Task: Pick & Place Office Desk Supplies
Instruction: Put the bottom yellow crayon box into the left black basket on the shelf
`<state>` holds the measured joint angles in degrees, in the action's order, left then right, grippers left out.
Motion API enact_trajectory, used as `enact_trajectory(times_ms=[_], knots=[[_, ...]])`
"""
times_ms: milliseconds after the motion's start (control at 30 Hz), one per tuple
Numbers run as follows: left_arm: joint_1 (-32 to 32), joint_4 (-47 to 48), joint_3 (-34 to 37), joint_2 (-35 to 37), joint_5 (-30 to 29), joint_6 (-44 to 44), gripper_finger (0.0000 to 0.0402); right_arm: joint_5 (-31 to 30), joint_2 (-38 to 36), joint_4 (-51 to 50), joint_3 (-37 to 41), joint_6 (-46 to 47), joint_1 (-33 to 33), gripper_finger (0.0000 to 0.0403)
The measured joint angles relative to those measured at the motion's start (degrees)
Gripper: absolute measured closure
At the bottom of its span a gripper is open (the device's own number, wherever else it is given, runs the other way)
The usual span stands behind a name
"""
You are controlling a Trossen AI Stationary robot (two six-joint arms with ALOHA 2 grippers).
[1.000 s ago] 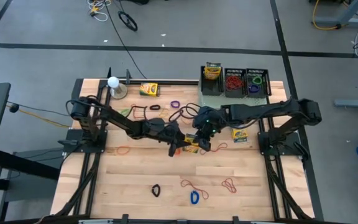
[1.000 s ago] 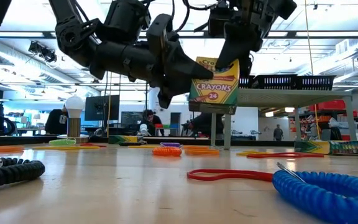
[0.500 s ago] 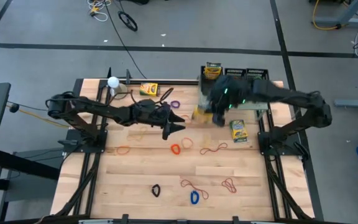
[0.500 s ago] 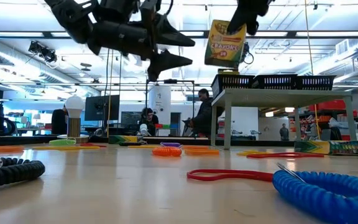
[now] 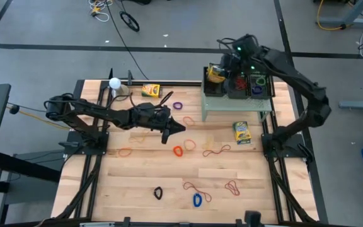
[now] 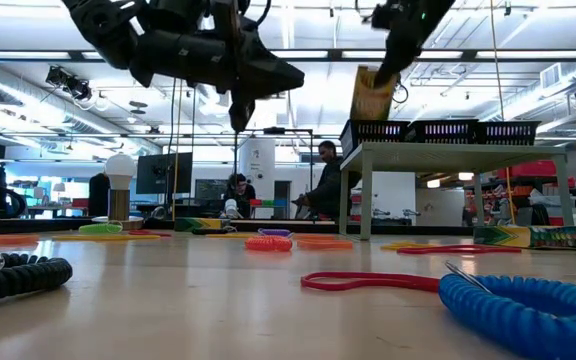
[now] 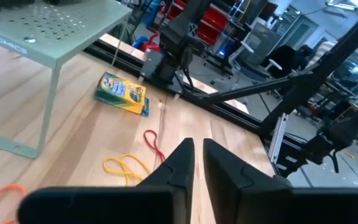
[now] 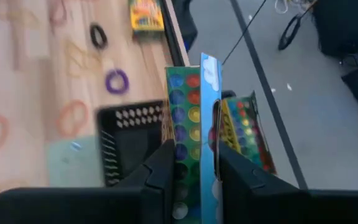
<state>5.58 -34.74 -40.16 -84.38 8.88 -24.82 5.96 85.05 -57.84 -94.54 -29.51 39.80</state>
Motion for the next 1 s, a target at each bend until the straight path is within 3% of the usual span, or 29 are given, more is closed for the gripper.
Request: enact_trajectory(times_ms=[533, 800, 1000], knots=[[0.0, -0.15, 0.0, 0.0, -0.23, -1.35, 0.0379, -2.79, 7.36, 0.54, 0.09, -12.14, 1.17, 0.0314], [0.0, -0.39, 0.0, -0.02, -0.23, -1.41, 0.0379, -4.14, 7.74, 0.49, 0.13, -12.42, 1.15, 0.0312], [0.0, -0.39, 0.0, -0.02, -0.23, -1.41, 0.0379, -6.75, 7.74, 0.63, 0.13, -12.42, 1.17, 0.0286]])
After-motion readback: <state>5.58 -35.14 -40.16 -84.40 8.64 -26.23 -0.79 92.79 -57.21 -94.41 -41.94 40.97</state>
